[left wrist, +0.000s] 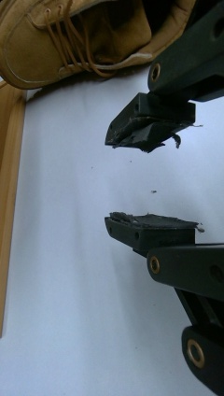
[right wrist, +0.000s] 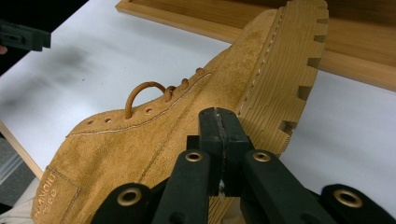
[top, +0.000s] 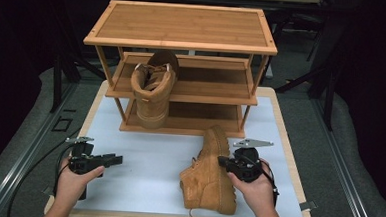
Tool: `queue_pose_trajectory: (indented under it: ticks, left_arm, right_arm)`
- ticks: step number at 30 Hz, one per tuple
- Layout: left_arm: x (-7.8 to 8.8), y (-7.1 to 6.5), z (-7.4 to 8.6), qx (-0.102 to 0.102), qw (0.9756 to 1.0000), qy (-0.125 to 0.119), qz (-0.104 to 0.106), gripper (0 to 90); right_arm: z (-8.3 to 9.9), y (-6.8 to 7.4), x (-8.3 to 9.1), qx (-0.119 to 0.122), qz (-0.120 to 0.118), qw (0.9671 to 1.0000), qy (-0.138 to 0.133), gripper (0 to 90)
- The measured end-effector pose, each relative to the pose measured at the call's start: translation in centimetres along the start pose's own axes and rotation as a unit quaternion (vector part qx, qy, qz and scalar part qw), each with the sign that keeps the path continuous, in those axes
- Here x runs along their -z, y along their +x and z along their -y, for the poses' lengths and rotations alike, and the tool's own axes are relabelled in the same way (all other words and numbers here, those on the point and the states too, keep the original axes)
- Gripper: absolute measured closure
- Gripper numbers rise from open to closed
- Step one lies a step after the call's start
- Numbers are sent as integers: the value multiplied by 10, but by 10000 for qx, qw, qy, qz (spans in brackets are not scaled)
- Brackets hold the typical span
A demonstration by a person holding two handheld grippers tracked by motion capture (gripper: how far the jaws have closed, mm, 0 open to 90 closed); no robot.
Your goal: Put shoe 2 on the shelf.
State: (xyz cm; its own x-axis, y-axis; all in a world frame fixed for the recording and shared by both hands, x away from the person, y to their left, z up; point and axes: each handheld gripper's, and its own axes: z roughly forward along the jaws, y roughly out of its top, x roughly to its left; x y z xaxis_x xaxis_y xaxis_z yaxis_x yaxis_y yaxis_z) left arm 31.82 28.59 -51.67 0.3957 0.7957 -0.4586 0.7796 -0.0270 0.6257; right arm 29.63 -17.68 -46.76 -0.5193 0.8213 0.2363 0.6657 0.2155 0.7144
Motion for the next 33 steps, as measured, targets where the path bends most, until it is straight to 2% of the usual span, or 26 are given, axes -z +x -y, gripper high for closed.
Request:
queue_pose_trajectory:
  ticks: [8, 10, 11, 13, 18, 19, 20, 21, 22, 26, 30, 32, 33]
  left_arm:
    - [4, 2, 1, 8, 10000, -72, -36, 538]
    - [4, 3, 0, 25, 10000, -71, -56, 538]
    - [4, 3, 0, 32, 10000, -79, -52, 538]
    - [5, 3, -1, 31, 9999, -113, -35, 537]
    - [5, 3, -1, 0, 10000, -84, -54, 537]
    - [4, 3, -1, 18, 9999, -91, -55, 537]
    - [4, 3, 0, 6, 10000, -76, -61, 537]
    - [4, 3, 0, 21, 10000, -63, -67, 537]
    - [4, 4, 0, 15, 10000, -68, -71, 537]
    - [3, 5, 1, 41, 9999, -40, -91, 537]
    - [2, 4, 2, 12, 9999, -12, -138, 537]
    - [2, 3, 2, -8, 9999, -20, -123, 537]
    - [2, 2, 2, -2, 9999, -21, -130, 537]
  right_arm:
    - [0, -11, 7, -192, 19, 9998, 9, 900]
    - [5, -19, 15, -361, 258, 9990, -103, 900]
    - [7, -25, 18, -503, 199, 9984, -142, 900]
    - [8, -31, 20, -616, 238, 9977, -142, 900]
    - [12, -45, 24, -977, 55, 9950, -189, 900]
    - [13, -49, 26, -1071, -38, 9942, -94, 900]
    - [14, -52, 27, -1131, -4, 9935, -89, 900]
    - [15, -54, 27, -1175, 163, 9928, -175, 900]
    - [17, -57, 29, -1219, 170, 9923, -114, 900]
    - [27, -75, 29, -1345, 573, 9892, 47, 900]
    - [39, -93, 24, -1568, 750, 9844, 280, 900]
    - [43, -98, 20, -1581, 861, 9830, 366, 900]
    - [44, -101, 19, -1600, 807, 9830, 396, 900]
